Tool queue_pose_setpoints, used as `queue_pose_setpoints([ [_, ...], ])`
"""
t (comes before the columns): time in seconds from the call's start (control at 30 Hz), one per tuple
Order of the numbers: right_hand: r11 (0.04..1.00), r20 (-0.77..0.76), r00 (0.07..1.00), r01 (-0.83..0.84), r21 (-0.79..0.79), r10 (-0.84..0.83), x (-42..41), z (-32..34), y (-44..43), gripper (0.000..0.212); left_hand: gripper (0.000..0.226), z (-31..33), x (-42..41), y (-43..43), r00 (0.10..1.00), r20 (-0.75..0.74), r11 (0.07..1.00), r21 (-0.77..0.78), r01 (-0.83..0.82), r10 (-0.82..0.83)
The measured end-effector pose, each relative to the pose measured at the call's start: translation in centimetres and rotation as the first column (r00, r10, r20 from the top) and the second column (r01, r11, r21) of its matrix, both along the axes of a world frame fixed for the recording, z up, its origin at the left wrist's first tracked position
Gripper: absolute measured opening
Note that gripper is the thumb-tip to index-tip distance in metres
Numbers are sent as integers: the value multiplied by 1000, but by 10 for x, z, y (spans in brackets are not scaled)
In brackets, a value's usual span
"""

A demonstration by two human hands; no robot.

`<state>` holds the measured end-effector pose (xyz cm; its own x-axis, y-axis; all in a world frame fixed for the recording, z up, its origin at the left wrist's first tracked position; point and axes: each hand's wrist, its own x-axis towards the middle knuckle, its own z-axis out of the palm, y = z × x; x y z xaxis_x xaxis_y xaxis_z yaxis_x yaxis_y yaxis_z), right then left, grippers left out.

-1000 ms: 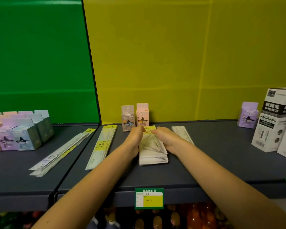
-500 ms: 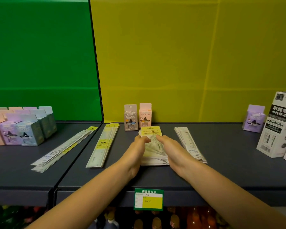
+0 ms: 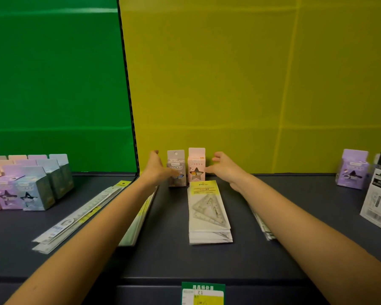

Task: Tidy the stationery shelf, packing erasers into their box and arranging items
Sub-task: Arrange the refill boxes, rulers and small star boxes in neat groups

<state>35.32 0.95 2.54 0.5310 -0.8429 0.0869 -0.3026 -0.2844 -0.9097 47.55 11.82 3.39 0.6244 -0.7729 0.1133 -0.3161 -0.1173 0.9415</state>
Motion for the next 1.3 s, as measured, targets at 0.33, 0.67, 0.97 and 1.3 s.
queue_pose_setpoints([
  [0.33,989,-101,995,-10,-145,-5,38,-10,-34,75,74,-14,36,-44,996,60,991,120,62,-69],
  [0.67,941,23,991,132,-310,-131,27,7,-30,44,53,-5,36,-39,968,250,986,-168,11,32],
  [0.97,963,229,969,-31,-268,95,-28,42,20,36,49,28,25,29,941,338,969,-225,104,-22],
  [1.3,918,167,917,-322,-230,363,-21,35,93,32,34,13,32,137,979,204,961,-270,52,4],
])
